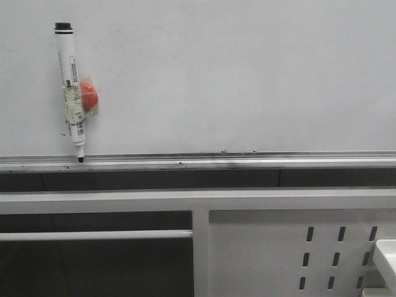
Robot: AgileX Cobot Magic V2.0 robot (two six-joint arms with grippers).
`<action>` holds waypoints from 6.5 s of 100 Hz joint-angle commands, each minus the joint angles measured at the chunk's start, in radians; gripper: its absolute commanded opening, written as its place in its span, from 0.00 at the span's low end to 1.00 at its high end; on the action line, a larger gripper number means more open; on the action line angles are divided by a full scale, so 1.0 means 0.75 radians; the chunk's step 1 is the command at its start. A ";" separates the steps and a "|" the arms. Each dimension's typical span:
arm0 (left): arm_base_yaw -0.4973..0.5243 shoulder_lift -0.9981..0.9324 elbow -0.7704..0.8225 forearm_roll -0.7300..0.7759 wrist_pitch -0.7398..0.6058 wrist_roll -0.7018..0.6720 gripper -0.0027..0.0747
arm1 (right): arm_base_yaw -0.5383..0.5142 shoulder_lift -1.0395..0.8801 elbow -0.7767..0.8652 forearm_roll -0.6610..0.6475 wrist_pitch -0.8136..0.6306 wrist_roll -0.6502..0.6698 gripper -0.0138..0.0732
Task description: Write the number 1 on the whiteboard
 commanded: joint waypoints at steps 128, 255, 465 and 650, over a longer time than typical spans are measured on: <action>-0.210 0.420 -0.459 0.113 0.208 -0.052 0.36 | -0.004 0.497 -0.637 0.306 0.581 0.018 0.08; -0.734 1.166 -0.093 0.164 -0.804 -0.083 0.48 | 0.020 0.509 -0.634 0.372 0.574 -0.086 0.08; -0.796 2.062 -0.385 0.887 -1.452 -0.205 0.01 | 0.728 0.738 -0.801 0.358 0.896 -0.725 0.09; -0.796 1.685 -0.808 2.051 -0.556 -0.919 0.01 | 1.125 1.599 -1.380 0.297 0.908 -0.738 0.08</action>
